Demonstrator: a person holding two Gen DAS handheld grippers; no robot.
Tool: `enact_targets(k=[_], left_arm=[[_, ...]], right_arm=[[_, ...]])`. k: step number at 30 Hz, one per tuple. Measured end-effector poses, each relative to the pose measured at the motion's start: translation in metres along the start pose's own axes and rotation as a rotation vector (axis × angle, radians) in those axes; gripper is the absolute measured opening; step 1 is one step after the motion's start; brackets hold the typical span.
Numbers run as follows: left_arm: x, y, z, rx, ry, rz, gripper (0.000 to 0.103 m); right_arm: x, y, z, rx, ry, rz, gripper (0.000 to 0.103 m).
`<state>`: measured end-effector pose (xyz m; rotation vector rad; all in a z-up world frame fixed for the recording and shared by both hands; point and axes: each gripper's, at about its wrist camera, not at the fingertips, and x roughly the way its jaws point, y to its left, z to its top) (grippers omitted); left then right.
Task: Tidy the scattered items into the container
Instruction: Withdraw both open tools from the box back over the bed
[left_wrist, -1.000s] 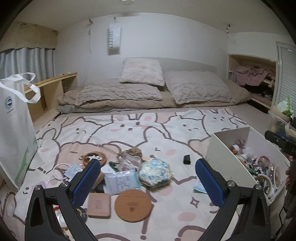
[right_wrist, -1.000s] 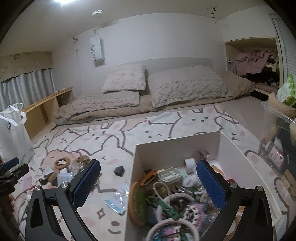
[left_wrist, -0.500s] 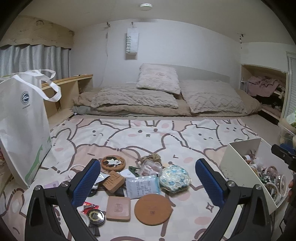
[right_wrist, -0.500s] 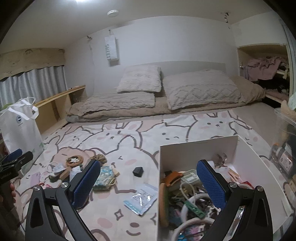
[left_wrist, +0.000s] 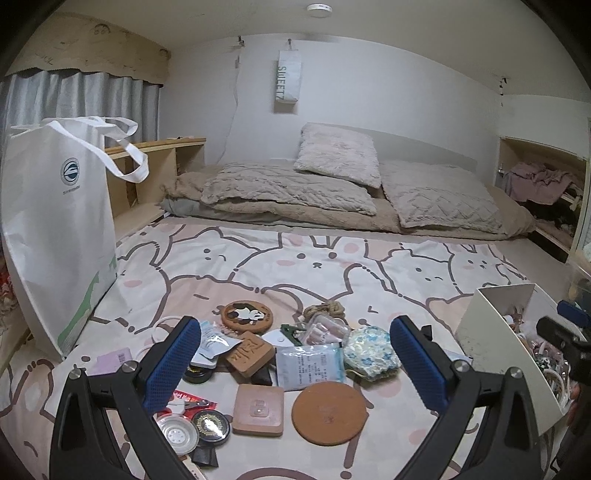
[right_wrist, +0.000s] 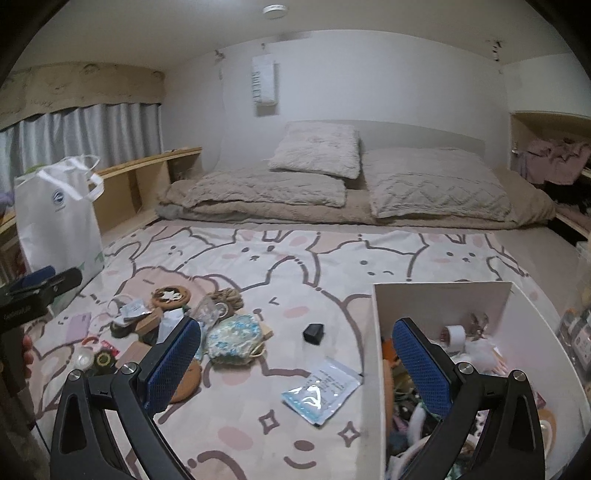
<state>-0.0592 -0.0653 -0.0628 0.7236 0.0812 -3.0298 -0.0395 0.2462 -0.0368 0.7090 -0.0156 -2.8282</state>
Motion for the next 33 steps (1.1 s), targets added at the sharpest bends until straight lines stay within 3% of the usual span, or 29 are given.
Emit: enact_targets(k=[17,33], left_arm=[[0.006,0.016,-0.004,-0.028,0.023,0.015,0.103],[0.041,0.006,-0.032,-0.027,0.155,-0.015,0.103]], right_arm=[[0.015,0.025,-0.009,-0.069,0.032,0.023,0.103],[0.044,0.035,-0.029,-0.096,0.099,0.018,0.103]])
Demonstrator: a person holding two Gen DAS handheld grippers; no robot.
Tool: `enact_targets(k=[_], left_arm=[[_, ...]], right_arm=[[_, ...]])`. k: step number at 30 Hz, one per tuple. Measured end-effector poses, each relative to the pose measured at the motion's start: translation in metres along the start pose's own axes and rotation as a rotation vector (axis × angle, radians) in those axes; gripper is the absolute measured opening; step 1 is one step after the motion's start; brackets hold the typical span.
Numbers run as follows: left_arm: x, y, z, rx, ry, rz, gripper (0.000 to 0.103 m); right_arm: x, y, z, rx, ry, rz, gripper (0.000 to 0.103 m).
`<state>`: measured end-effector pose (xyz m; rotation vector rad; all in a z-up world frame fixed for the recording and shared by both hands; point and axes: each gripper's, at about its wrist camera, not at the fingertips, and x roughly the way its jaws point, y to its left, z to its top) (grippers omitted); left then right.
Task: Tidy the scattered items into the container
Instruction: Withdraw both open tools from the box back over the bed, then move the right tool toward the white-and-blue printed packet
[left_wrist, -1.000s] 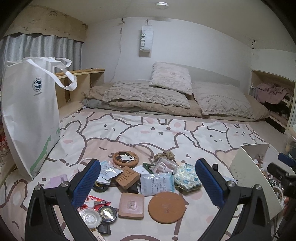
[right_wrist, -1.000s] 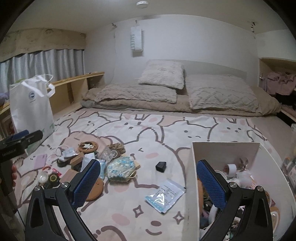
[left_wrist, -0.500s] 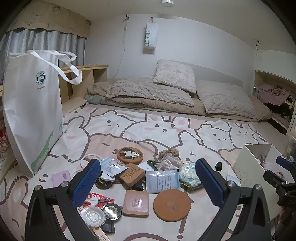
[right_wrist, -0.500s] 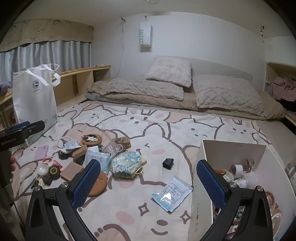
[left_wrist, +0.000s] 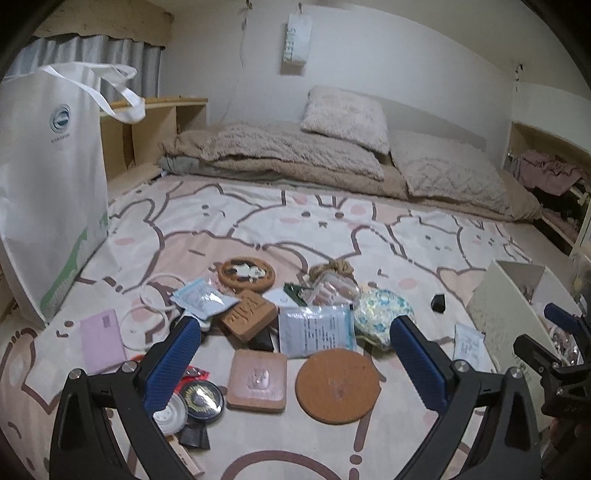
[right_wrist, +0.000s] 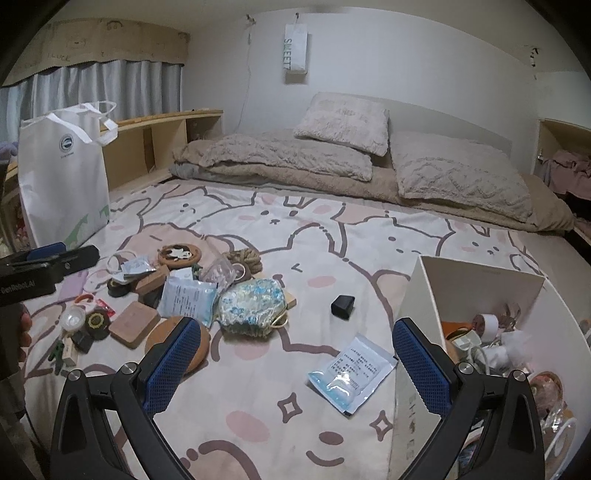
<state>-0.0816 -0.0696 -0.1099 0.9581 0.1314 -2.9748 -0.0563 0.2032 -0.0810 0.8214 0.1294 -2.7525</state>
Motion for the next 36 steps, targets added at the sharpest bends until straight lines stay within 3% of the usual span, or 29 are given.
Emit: enact_targets(k=[26,36], left_arm=[[0.062,-0.025,-0.043,0.004,0.180,-0.079,0.103],[0.087,-0.038,-0.056,0.036,0.240,-0.106,0.103]], right_arm=[[0.067,0.006,-0.046,-0.030,0.219,-0.038,0.103],[0.082,0.012,-0.062,0.051,0.315,-0.088,0.103]])
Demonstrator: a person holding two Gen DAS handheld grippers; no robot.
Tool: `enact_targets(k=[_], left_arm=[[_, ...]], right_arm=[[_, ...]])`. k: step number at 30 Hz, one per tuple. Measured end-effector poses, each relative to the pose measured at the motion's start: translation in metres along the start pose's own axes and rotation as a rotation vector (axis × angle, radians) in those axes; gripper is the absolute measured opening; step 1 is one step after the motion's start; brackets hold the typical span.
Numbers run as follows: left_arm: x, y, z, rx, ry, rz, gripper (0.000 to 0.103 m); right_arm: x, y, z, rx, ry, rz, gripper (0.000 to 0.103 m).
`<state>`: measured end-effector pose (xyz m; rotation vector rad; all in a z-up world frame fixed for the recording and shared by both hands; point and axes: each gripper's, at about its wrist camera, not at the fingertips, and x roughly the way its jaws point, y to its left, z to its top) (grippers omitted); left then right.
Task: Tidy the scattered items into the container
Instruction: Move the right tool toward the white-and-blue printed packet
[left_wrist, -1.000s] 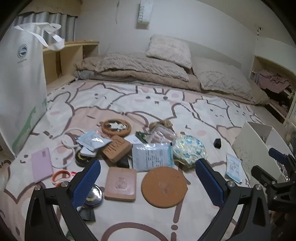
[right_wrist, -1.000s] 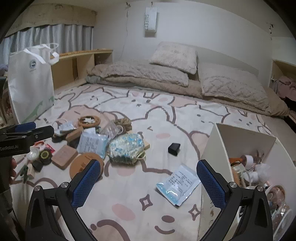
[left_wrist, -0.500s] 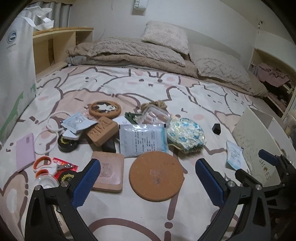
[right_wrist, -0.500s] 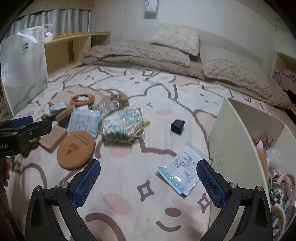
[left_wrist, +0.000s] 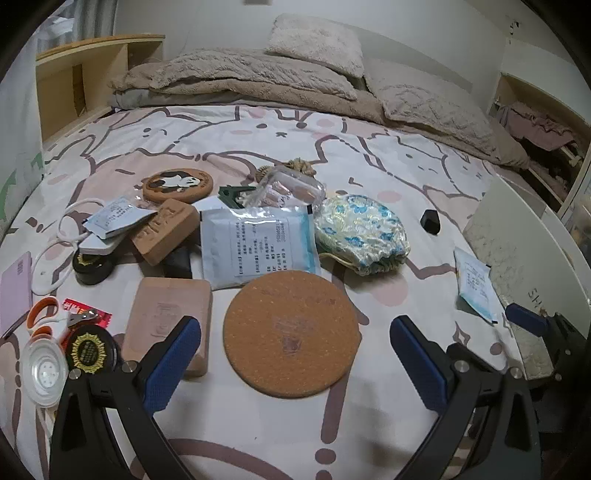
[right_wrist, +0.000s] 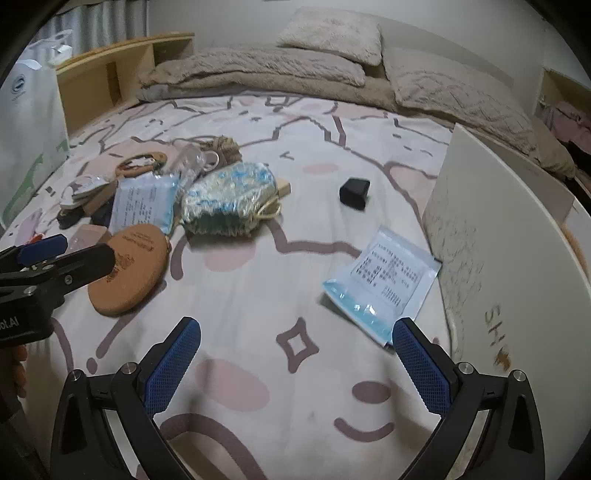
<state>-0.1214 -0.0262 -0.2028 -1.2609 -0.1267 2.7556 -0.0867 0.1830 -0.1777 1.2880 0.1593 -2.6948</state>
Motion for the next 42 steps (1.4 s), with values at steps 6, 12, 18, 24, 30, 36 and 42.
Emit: enact_targets(k=[6,12,18,24,30,36,42], left_arm=[[0.016,-0.004,-0.003,0.010,0.029,0.006,0.103],[0.032,-0.009,-0.008,0.027,0.066,0.014,0.103],[0.038,-0.011,-0.009,0.042,0.069,0.032,0.103],[0.044,-0.013,-0.008,0.060,0.072,0.053,0.103],[0.054,-0.005,-0.007,0.026,0.095,0.080,0.103],[0.057,-0.010,-0.010,0.063,0.093,0.121,0.103],[0.059,-0.011,-0.011,0.071,0.091,0.125,0.103]], right_arm=[[0.008,0.007,-0.004,0.003,0.036,-0.037,0.103],[0.019,0.005,-0.010,0.036,0.091,-0.028,0.103],[0.022,0.004,-0.012,0.054,0.102,-0.015,0.103],[0.025,0.004,-0.014,0.059,0.112,-0.007,0.103],[0.027,-0.001,-0.016,0.078,0.114,0.023,0.103],[0.027,0.002,-0.017,0.073,0.106,0.015,0.103],[0.034,-0.002,-0.010,0.090,0.104,0.016,0.103]])
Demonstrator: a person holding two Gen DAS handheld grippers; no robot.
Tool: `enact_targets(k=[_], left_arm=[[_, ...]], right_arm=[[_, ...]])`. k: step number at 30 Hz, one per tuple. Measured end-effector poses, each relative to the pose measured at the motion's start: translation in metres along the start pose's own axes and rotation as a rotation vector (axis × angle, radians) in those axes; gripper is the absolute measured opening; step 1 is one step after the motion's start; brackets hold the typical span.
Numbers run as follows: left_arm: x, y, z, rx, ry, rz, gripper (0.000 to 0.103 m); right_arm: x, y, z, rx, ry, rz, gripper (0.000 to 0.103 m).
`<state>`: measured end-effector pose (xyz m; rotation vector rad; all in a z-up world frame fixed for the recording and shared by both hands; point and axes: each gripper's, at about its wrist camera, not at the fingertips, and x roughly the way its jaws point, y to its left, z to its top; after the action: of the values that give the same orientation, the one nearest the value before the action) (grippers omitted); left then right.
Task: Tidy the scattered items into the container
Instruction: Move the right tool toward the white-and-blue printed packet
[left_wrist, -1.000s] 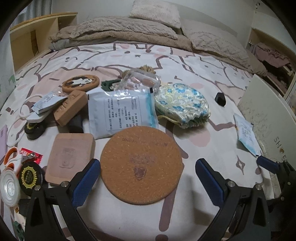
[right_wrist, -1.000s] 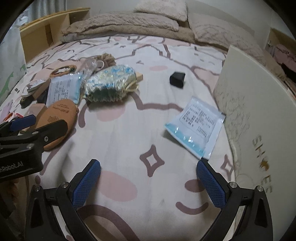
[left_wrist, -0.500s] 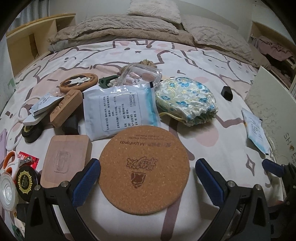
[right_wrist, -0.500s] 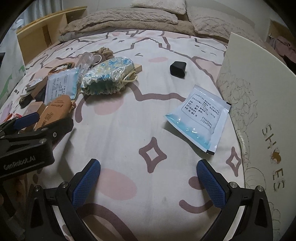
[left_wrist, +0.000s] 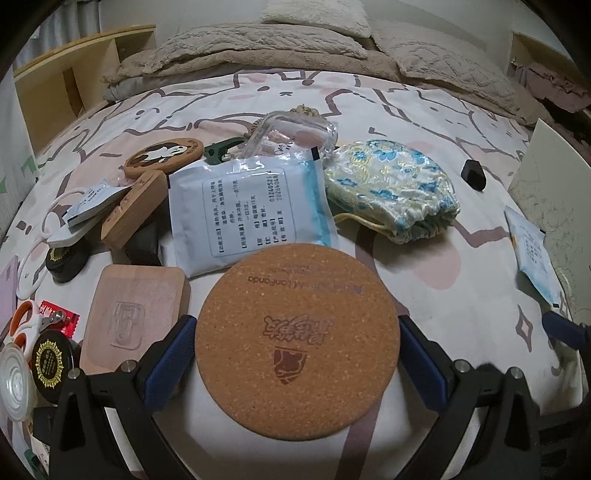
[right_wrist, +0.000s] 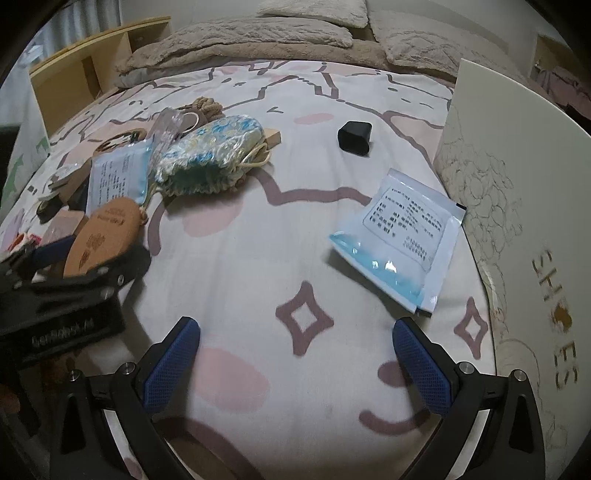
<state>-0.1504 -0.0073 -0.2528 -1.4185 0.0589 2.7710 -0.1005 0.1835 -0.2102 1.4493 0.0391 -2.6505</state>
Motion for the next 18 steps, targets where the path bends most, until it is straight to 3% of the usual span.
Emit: enact_targets(k=[18], left_arm=[[0.001,0.000,0.000,-0.029,-0.024,0.011,0.103]], right_arm=[[0.021,-0.031,0.036,0.164,-0.058,0.033,0.103]])
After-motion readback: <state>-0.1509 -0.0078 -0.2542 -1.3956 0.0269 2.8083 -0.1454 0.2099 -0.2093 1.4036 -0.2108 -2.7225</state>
